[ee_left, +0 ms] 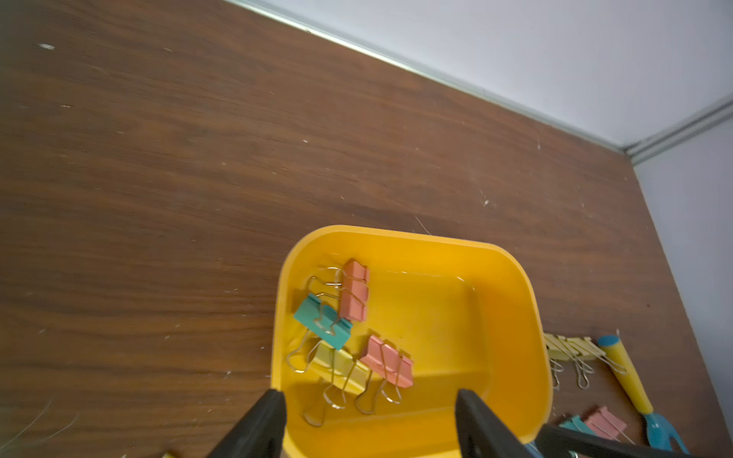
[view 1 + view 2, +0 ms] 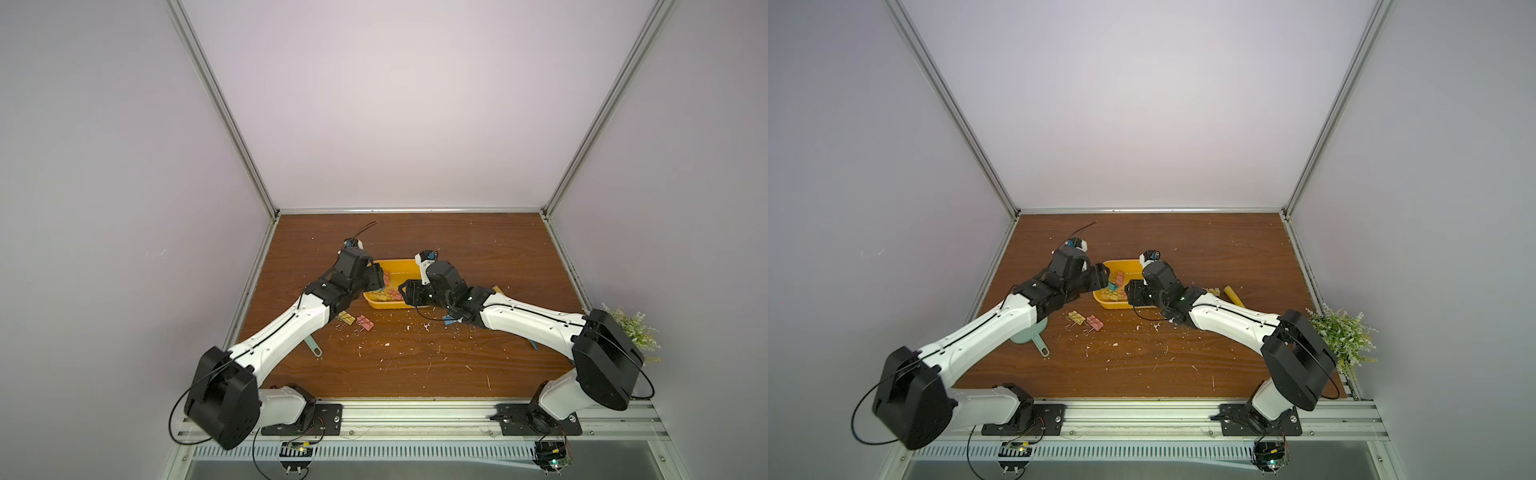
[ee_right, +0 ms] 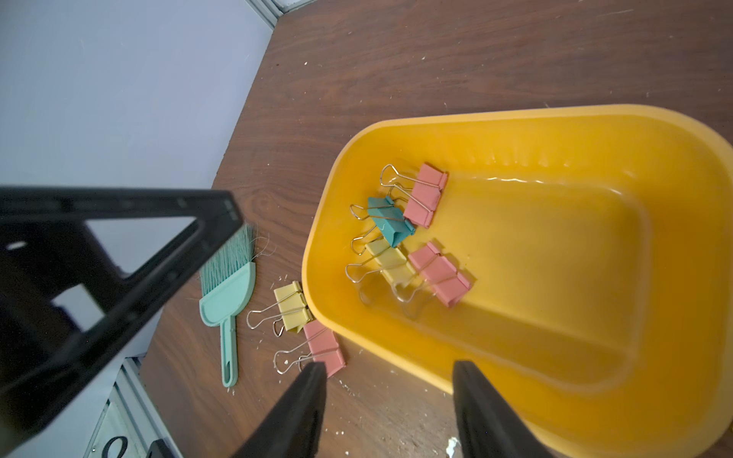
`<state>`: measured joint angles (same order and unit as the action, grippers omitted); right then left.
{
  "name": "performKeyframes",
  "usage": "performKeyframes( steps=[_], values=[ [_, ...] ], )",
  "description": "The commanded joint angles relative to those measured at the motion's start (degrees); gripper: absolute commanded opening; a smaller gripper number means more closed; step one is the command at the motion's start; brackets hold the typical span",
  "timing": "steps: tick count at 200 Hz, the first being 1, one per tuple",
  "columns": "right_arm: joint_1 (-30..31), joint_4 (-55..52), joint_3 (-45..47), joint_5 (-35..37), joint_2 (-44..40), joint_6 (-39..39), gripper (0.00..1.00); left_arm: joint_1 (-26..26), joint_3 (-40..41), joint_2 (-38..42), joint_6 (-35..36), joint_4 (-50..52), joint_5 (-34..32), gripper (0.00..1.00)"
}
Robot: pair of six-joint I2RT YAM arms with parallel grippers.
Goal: Take out the binder clips from the storage box
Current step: Pick up the binder clip from the storage box.
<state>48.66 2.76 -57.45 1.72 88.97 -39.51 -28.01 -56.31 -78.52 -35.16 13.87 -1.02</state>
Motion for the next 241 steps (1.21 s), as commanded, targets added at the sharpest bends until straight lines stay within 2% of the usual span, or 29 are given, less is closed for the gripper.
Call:
performKeyframes(
  steps=[1,22,32,71,106,192,241],
  values=[
    [-0.2,2.0,-0.6,1.2,-1.6,-1.9,0.57,2.0,-5.4,-7.0,7.7,4.9,11.3,0.63],
    [-0.1,4.2,0.9,0.3,-1.8,-3.3,0.57,3.2,-11.0,-14.2,8.9,8.5,11.4,0.54],
    [-0.1,4.6,1.0,-0.2,-1.6,-3.6,0.57,3.4,-13.5,-17.2,9.9,10.1,11.1,0.54],
    [-0.1,4.2,-0.2,-1.2,0.3,-4.1,0.56,3.7,-21.7,-25.1,11.9,16.1,4.4,0.47],
    [-0.2,2.1,-2.3,1.1,2.8,-5.0,0.55,4.0,-24.2,-28.2,12.0,16.4,3.4,0.44],
    [-0.6,0.3,-4.6,-0.5,5.6,-5.0,0.55,5.2,-27.3,-32.5,13.6,16.8,2.2,0.41],
    [-0.6,0.2,-4.1,-1.1,5.3,-5.5,0.55,5.5,-28.1,-35.1,14.3,17.1,3.4,0.31]
  ],
)
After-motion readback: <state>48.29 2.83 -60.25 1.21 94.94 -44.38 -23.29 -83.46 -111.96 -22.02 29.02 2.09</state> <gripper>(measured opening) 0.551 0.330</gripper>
